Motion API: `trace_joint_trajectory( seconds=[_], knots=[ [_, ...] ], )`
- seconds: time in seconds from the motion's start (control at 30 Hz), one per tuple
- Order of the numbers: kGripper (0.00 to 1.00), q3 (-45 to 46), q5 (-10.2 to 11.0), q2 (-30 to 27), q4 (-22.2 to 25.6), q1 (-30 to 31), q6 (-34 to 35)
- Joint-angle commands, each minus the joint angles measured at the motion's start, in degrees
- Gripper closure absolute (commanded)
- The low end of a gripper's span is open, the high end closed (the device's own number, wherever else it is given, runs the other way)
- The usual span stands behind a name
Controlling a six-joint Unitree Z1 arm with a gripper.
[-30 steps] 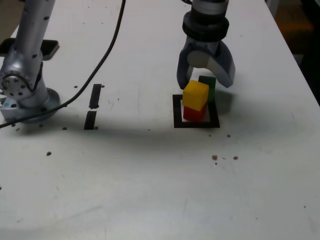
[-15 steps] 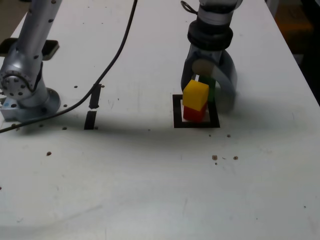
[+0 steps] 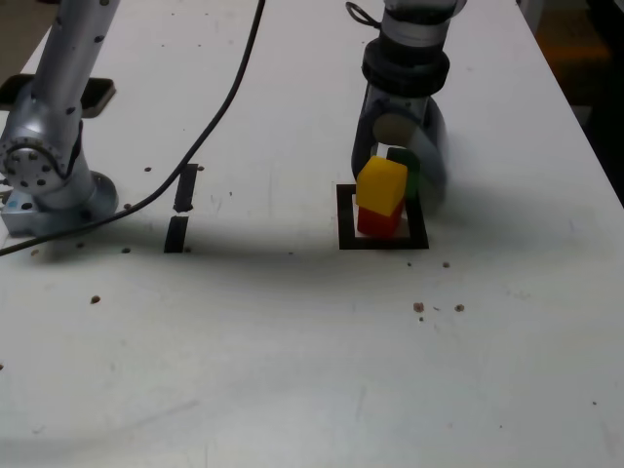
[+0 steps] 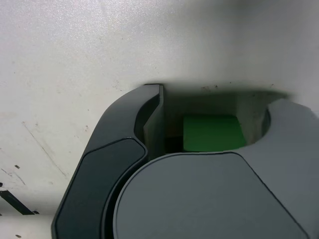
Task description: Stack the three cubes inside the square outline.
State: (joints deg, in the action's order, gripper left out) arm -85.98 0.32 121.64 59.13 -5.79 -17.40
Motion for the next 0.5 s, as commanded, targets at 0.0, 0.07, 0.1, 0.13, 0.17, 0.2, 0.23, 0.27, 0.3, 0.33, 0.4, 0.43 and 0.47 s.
trace_joint_trajectory(
  seconds=[0.0, 0.07, 0.1, 0.13, 0.17, 0.2, 0.23, 0.27, 0.3, 0.33, 0.4, 0.43, 0.47],
  knots=[
    [0.71, 0.35, 0.15, 0.20, -0.34, -0.28, -0.01],
    [0.74, 0.40, 0.26, 0.10, -0.65, -0.28, -0.01],
    [0.74, 0.44, 0.30, 0.09, -0.72, -0.28, -0.01],
    [0.74, 0.46, 0.34, 0.09, -0.76, -0.29, -0.01],
    [0.74, 0.47, 0.36, 0.07, -0.80, -0.31, -0.01],
    [0.74, 0.47, 0.38, 0.06, -0.82, -0.33, -0.01],
    [0.74, 0.47, 0.40, 0.05, -0.85, -0.35, -0.01],
    [0.74, 0.47, 0.46, 0.02, -0.88, -0.39, -0.01],
    [0.74, 0.46, 0.51, 0.00, -0.89, -0.42, -0.01],
    [0.74, 0.44, 0.63, -0.04, -0.90, -0.47, -0.01],
    [0.74, 0.38, 0.93, -0.20, -0.82, -0.69, -0.01],
    [0.74, 0.33, 1.11, -0.35, -0.74, -0.85, -0.01],
    [0.74, 0.26, 1.34, -0.56, -0.61, -1.05, -0.01]
  ],
)
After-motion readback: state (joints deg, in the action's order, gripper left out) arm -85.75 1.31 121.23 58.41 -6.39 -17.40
